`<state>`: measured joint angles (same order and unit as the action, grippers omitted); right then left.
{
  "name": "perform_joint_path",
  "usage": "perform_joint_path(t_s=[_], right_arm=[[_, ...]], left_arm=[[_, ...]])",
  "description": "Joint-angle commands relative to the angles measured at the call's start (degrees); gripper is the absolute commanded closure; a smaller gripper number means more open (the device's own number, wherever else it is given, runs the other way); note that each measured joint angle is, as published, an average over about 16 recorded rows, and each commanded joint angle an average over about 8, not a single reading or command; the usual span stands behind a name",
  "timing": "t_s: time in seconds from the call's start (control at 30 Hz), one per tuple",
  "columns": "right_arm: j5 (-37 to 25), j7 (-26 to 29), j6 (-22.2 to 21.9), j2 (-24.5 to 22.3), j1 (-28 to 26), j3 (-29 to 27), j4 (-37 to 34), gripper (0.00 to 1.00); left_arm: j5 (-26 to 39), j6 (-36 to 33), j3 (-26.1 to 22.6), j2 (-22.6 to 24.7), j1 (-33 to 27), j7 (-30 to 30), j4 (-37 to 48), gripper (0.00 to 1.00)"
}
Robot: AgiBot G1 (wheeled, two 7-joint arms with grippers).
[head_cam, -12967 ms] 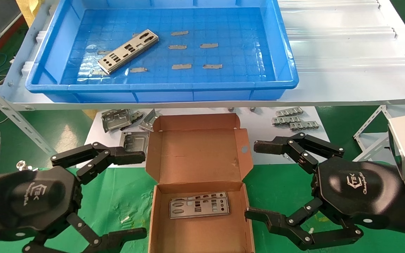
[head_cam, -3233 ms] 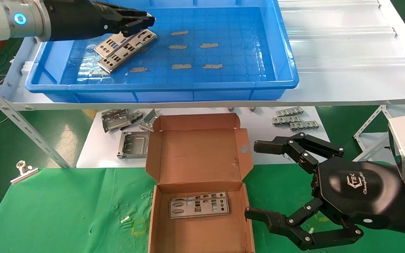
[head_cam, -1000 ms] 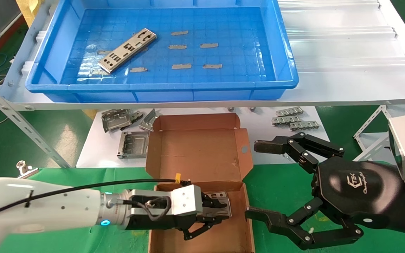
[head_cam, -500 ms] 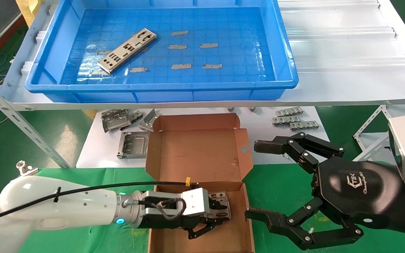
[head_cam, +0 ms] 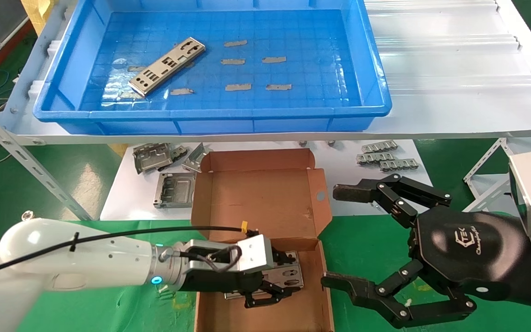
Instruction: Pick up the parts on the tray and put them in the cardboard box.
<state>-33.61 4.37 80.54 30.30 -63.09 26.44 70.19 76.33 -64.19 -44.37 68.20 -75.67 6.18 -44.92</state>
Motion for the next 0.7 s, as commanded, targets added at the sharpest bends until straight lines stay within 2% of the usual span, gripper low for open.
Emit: perform_joint_path(t_s=[0.03,0.33,0.7], right_arm=[[0.0,0.0,0.0,0.0,0.0,0.0,0.0,0.0],[0.0,0.0,0.0,0.0,0.0,0.0,0.0,0.0],[0.01,0.0,-0.02,-0.01,0.01,0.0,-0.01,0.0]], left_arm=[[-0.35,-0.43,0.14,-0.05,-0.33,-0.35,0.28,0.0],[-5.51,-6.09,2.24,-2.8,-1.16,-2.52,-1.24,0.0],[-14.48,-13.47,5.83,-6.3,0.94,-3.68,-2.97,0.0]])
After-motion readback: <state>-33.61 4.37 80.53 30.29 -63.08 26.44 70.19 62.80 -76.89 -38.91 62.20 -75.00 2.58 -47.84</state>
